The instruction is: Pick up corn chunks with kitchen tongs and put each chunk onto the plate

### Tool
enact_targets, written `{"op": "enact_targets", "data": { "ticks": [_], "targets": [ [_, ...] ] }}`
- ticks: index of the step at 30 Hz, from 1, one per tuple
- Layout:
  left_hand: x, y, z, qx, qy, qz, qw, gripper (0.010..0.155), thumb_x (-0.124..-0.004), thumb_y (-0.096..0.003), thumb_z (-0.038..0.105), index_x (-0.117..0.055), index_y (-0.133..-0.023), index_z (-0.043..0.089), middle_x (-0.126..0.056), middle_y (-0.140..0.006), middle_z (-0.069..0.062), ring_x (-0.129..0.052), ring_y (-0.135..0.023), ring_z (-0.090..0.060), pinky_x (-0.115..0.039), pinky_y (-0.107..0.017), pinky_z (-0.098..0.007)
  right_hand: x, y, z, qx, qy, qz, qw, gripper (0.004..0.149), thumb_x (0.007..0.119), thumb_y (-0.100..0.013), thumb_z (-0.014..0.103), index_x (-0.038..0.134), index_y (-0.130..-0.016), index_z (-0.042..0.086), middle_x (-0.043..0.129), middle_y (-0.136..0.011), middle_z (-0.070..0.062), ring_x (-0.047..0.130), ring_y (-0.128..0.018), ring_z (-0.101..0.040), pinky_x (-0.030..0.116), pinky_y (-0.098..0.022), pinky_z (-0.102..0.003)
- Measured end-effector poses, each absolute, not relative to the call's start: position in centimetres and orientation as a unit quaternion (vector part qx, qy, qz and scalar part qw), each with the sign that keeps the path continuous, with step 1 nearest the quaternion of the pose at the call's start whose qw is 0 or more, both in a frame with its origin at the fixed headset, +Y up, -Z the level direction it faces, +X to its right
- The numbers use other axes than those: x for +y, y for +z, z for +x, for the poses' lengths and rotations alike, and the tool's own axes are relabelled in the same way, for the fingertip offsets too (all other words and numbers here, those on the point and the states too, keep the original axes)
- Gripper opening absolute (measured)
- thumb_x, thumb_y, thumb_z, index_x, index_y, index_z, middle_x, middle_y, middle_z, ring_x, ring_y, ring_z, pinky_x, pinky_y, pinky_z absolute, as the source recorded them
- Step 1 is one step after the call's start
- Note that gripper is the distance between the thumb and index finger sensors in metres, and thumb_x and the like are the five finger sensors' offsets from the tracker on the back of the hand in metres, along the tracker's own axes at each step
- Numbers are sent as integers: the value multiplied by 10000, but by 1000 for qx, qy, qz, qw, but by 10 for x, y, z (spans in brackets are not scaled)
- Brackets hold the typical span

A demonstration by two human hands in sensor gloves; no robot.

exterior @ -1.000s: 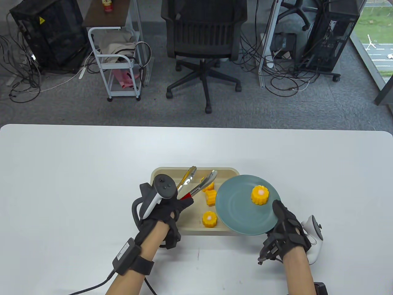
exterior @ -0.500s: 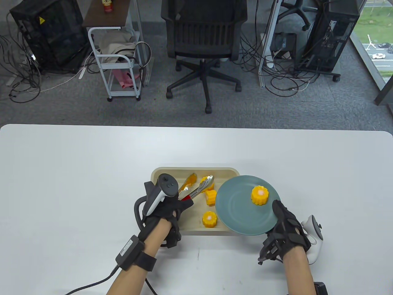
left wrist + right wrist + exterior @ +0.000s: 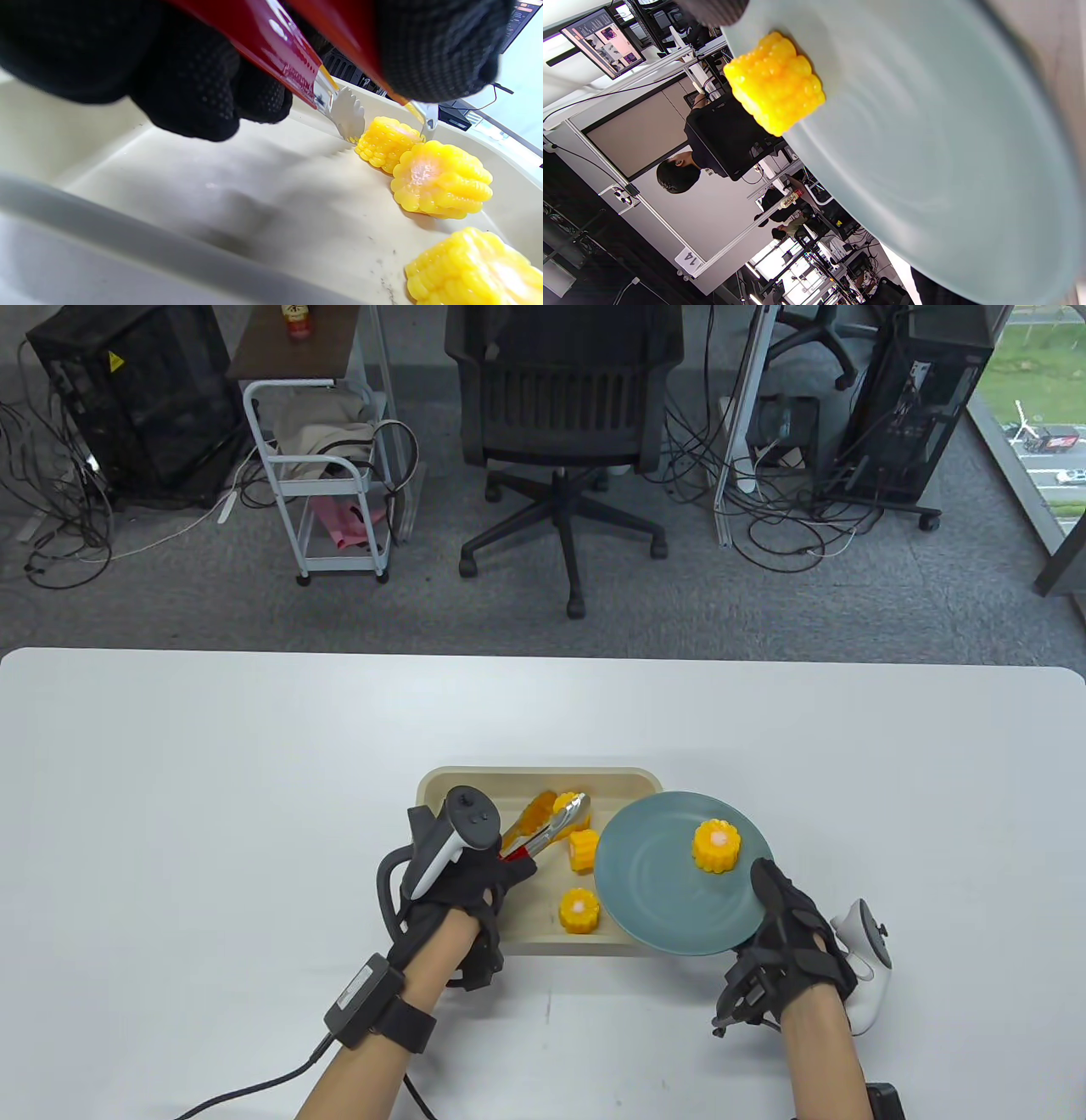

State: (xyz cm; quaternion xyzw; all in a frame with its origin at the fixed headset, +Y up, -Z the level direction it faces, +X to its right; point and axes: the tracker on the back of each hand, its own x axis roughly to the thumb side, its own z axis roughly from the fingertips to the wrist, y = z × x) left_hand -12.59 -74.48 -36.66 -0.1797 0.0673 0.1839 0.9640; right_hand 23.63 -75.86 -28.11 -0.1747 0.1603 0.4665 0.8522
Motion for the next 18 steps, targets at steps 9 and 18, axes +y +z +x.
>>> {"op": "enact_targets", "data": {
  "ticks": [9, 18],
  "targets": [
    [-739, -362, -136, 71, 205, -176, 960, 735, -748, -428, 649, -633, -1052, 277, -930, -810, -98, -1033, -336, -270, -904, -188, -441, -758, -281, 237, 158, 464, -176, 854, 567, 563, -536, 411, 455, -1045, 186, 688, -1030, -181, 870, -856, -417, 867, -571, -464],
    [-677, -338, -140, 43, 255, -104, 960, 739, -747, -429, 648, -629, -1056, 275, -929, -810, -100, -1033, -336, -273, -903, -188, -443, -757, -282, 238, 153, 462, -171, 857, 566, 560, -537, 409, 450, -1047, 190, 676, -1037, -180, 858, -864, -421, 855, -579, -470]
  ]
}}
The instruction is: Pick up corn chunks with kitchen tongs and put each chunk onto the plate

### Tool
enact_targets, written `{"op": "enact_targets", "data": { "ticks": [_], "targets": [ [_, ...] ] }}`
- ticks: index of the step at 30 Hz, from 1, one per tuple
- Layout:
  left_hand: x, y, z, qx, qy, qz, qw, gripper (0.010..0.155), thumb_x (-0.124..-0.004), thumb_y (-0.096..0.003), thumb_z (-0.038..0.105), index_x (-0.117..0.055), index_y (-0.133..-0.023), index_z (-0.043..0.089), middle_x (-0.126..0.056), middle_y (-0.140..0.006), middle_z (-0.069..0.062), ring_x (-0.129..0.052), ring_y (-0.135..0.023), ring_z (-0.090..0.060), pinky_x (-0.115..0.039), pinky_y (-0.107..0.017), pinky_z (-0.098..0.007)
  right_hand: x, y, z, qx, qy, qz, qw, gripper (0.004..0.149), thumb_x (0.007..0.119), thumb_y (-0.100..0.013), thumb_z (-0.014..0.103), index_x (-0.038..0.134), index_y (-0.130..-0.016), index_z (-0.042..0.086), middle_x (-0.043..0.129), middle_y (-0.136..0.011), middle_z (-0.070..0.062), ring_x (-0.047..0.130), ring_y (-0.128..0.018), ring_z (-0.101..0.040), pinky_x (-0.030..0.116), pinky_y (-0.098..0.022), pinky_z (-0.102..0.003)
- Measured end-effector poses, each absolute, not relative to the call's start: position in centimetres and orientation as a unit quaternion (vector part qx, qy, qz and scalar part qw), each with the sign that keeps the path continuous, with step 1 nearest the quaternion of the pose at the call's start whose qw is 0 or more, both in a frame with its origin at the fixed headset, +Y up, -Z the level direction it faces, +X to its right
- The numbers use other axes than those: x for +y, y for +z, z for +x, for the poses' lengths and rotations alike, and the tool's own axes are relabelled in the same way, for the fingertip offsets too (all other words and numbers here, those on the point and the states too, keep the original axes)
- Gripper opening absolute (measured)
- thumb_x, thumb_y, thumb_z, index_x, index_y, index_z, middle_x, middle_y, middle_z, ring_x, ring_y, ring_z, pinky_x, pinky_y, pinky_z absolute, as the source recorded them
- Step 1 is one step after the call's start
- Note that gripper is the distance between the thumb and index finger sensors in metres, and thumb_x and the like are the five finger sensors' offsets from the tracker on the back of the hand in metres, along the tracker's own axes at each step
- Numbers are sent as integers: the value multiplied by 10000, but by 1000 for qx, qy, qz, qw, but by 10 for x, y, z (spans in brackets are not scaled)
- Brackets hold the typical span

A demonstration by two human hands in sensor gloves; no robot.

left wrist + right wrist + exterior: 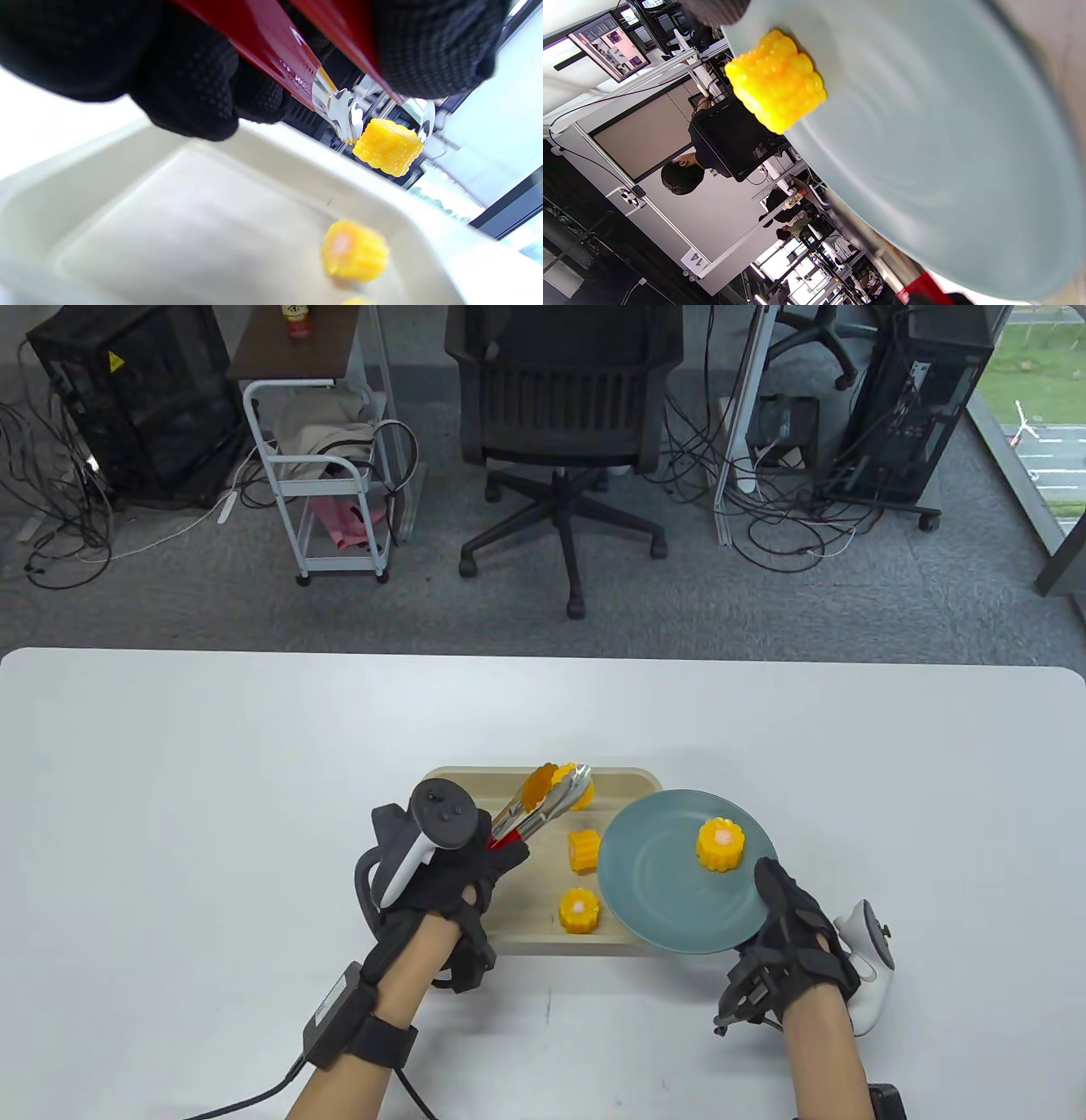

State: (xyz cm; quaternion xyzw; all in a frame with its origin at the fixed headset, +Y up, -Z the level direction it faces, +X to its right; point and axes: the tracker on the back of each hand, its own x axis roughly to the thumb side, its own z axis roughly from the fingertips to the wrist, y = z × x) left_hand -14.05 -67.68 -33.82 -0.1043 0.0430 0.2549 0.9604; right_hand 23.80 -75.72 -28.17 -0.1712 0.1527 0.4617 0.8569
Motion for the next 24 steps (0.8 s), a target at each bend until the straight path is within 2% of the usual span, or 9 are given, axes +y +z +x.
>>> {"op": "enact_targets", "data": {
  "ticks": [7, 11, 15, 24],
  "targets": [
    [-623, -307, -130, -38, 308, -59, 949, 735, -745, -435, 646, -635, -1057, 269, -932, -809, -105, -1034, -334, -277, -904, -184, -444, -757, -282, 239, 148, 456, -174, 860, 566, 560, -536, 410, 450, -1046, 190, 679, -1036, -178, 860, -865, -416, 857, -581, -467],
    [-604, -285, -107, -81, 278, -46, 956, 736, -741, -437, 650, -632, -1060, 274, -933, -812, -100, -1035, -337, -271, -905, -188, -439, -757, -281, 239, 149, 444, -174, 867, 567, 559, -536, 409, 444, -1046, 190, 673, -1038, -177, 855, -868, -418, 854, -584, -467],
    [-603, -277, -93, -99, 252, -45, 962, 736, -741, -437, 653, -632, -1060, 278, -932, -813, -96, -1034, -340, -270, -905, -191, -438, -754, -280, 240, 150, 429, -166, 875, 566, 558, -537, 409, 443, -1047, 191, 672, -1039, -176, 852, -870, -418, 852, -586, -468],
    [-622, -280, -74, -93, 189, -67, 975, 737, -743, -437, 655, -632, -1060, 279, -933, -815, -94, -1035, -341, -267, -905, -192, -434, -754, -280, 241, 151, 432, -167, 873, 566, 558, -537, 409, 445, -1047, 192, 676, -1037, -176, 859, -866, -415, 855, -584, -465]
  ]
}}
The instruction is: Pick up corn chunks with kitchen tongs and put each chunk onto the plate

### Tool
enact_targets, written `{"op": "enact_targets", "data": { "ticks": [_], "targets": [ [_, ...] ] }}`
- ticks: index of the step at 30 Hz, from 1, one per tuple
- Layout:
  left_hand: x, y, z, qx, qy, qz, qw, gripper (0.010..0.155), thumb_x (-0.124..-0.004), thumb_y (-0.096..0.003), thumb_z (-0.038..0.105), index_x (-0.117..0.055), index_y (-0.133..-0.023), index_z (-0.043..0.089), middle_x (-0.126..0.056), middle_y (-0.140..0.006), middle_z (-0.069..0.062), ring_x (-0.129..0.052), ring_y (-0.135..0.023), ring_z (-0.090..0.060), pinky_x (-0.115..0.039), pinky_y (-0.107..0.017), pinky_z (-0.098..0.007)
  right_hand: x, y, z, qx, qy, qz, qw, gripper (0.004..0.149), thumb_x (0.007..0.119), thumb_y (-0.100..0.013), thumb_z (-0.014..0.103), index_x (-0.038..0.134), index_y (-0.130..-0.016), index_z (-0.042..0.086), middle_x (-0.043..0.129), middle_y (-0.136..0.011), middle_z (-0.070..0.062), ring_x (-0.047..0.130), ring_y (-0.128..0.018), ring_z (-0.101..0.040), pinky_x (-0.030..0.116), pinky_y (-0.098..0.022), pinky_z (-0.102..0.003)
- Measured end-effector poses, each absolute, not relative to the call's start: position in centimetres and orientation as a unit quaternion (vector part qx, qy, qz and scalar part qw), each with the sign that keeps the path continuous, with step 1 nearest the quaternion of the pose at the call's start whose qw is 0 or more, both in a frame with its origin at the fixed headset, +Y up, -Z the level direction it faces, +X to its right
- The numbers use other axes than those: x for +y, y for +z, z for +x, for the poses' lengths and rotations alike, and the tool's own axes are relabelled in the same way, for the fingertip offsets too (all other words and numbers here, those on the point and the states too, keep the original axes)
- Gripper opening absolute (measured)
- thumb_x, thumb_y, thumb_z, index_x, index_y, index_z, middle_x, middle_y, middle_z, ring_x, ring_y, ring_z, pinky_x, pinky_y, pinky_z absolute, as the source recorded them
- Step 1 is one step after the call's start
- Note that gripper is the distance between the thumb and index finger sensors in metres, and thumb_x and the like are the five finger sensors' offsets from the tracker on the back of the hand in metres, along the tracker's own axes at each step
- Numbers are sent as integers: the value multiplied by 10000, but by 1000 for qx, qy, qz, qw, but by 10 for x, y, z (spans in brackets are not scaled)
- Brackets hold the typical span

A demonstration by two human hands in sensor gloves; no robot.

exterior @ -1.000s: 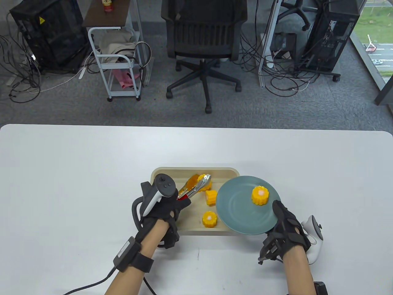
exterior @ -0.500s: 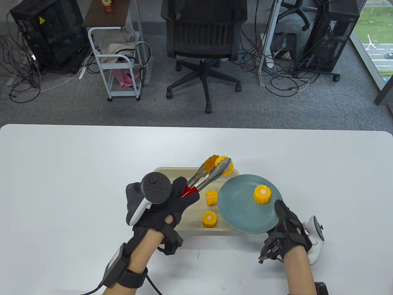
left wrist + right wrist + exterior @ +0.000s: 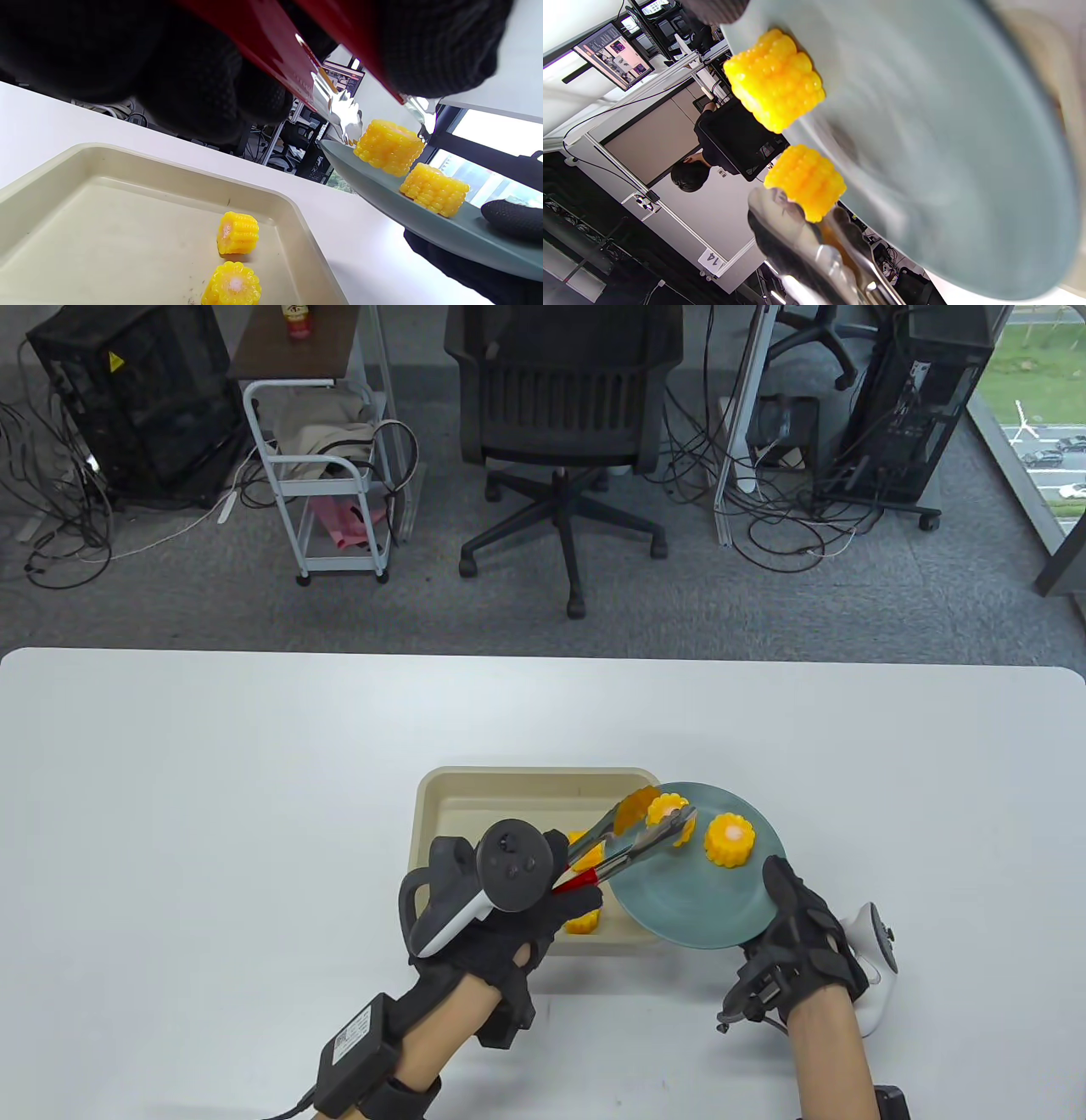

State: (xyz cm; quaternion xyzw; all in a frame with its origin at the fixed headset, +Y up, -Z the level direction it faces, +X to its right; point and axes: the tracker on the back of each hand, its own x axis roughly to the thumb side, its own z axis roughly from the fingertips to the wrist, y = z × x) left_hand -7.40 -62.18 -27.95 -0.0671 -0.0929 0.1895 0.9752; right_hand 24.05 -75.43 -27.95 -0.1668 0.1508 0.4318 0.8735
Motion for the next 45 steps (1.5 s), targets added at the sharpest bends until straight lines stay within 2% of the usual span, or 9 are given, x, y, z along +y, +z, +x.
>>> {"op": "enact_targets", "data": {
  "ticks": [6, 10, 25, 34, 45],
  "targets": [
    [-628, -280, -69, -95, 178, -61, 978, 754, -749, -428, 664, -619, -1065, 282, -923, -828, -89, -1032, -355, -271, -904, -203, -437, -755, -280, 240, 151, 432, -166, 873, 563, 561, -535, 409, 461, -1045, 193, 694, -1031, -169, 874, -859, -407, 866, -578, -458],
    [-630, -284, -74, -93, 234, -74, 965, 833, -756, -405, 680, -575, -1084, 233, -889, -858, -125, -1022, -386, -296, -897, -225, -456, -757, -280, 242, 139, 443, -178, 868, 559, 574, -530, 404, 483, -1039, 193, 722, -1019, -169, 894, -847, -402, 878, -569, -453],
    [-630, -309, -139, 0, 327, -64, 943, 872, -763, -402, 668, -540, -1092, 182, -855, -868, -179, -1006, -396, -327, -884, -230, -484, -758, -280, 244, 137, 443, -182, 867, 562, 576, -531, 404, 475, -1040, 189, 709, -1026, -173, 877, -856, -412, 866, -576, -462],
    [-660, -329, -158, 48, 319, -96, 942, 873, -762, -401, 667, -546, -1088, 173, -862, -859, -183, -1009, -386, -326, -885, -223, -485, -758, -280, 243, 137, 435, -179, 872, 562, 577, -530, 404, 478, -1039, 187, 715, -1024, -170, 883, -854, -406, 867, -577, -460],
    [-704, -340, -141, 53, 259, -162, 951, 871, -757, -403, 673, -546, -1087, 178, -864, -857, -175, -1012, -385, -314, -889, -221, -474, -758, -281, 244, 133, 432, -177, 874, 563, 577, -530, 405, 475, -1038, 186, 715, -1022, -172, 885, -851, -408, 869, -577, -458]
  ]
}}
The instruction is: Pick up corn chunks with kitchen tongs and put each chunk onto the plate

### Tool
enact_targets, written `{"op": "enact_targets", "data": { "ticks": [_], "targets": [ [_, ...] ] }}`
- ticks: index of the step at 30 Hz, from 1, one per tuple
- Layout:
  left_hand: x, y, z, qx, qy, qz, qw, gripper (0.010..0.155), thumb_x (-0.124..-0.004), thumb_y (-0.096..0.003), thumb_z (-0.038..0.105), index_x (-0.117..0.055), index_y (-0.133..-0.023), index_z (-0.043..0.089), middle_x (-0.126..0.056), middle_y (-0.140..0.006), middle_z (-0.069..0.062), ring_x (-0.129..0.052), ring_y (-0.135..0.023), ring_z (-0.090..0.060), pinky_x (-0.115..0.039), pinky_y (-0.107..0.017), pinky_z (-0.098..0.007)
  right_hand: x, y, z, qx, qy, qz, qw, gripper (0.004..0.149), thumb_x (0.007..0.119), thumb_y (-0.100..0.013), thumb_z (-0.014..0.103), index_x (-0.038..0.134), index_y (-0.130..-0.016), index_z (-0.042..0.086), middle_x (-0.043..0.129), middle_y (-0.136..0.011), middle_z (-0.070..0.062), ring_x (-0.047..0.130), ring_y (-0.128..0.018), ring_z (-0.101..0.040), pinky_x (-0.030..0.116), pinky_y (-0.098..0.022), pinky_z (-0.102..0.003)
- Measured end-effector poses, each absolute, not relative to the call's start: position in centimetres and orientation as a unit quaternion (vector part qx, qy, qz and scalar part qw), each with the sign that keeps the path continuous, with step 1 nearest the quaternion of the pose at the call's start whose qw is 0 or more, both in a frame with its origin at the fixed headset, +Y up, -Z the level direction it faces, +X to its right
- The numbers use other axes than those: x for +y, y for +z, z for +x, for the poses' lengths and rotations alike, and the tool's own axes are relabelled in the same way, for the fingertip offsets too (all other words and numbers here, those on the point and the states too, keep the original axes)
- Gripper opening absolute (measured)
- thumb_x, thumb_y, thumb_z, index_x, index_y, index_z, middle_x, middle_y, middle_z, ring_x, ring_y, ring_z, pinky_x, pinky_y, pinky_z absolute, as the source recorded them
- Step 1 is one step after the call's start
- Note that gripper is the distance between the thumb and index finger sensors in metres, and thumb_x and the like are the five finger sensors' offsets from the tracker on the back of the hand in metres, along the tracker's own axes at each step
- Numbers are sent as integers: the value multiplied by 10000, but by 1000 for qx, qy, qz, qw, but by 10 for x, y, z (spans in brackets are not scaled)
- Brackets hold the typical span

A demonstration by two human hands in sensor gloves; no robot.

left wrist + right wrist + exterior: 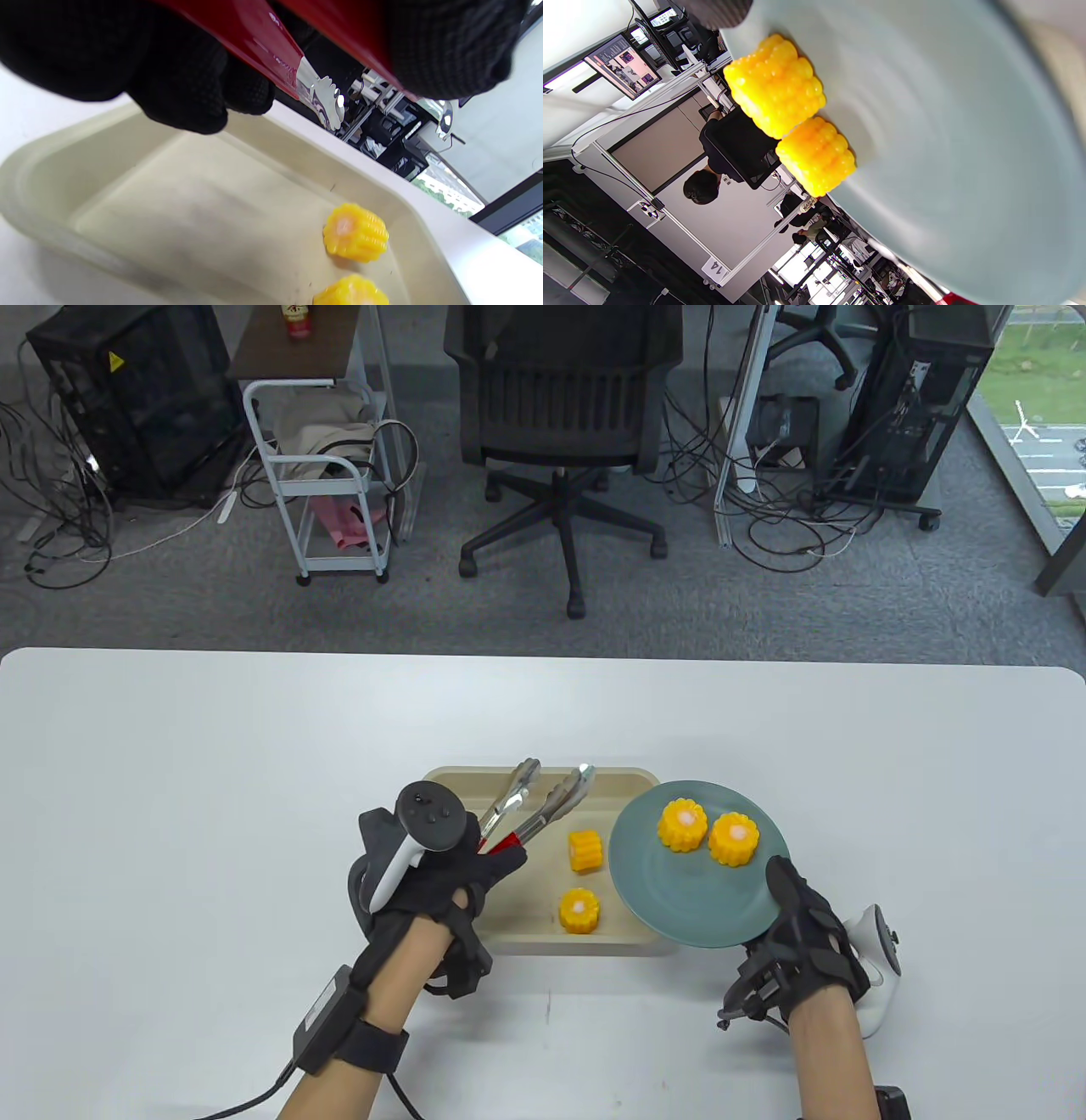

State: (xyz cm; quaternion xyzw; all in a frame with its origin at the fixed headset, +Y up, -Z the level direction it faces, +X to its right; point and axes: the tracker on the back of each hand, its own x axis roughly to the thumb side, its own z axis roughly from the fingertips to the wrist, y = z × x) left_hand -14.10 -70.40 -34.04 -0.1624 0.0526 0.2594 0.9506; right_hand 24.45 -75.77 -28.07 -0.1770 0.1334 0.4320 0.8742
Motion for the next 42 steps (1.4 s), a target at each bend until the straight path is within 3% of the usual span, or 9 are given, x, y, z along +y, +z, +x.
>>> {"op": "enact_targets", "data": {
  "ticks": [15, 31, 34, 42],
  "targets": [
    [-733, -336, -107, 39, 151, -218, 963, 876, -756, -397, 680, -531, -1091, 195, -852, -872, -158, -1004, -406, -308, -886, -242, -471, -759, -281, 244, 141, 441, -174, 869, 566, 576, -531, 408, 470, -1040, 185, 710, -1025, -175, 879, -856, -410, 864, -580, -460],
    [-732, -341, -112, 26, 162, -215, 963, 723, -763, -427, 631, -629, -1054, 297, -917, -822, -96, -1020, -359, -284, -889, -215, -458, -760, -281, 242, 144, 443, -175, 867, 566, 577, -531, 408, 470, -1040, 185, 708, -1027, -174, 876, -858, -411, 863, -580, -461],
    [-724, -342, -120, 28, 192, -217, 957, 722, -762, -427, 639, -635, -1052, 300, -919, -818, -97, -1020, -355, -286, -888, -214, -459, -761, -281, 242, 144, 444, -177, 866, 566, 576, -531, 408, 470, -1041, 184, 709, -1026, -174, 874, -859, -411, 863, -580, -460],
    [-670, -333, -147, 21, 284, -153, 946, 725, -769, -426, 636, -646, -1050, 290, -925, -807, -110, -1022, -342, -291, -888, -202, -463, -761, -281, 241, 146, 448, -181, 863, 565, 571, -532, 404, 460, -1042, 189, 697, -1033, -169, 869, -866, -409, 856, -590, -460]
  ]
}}
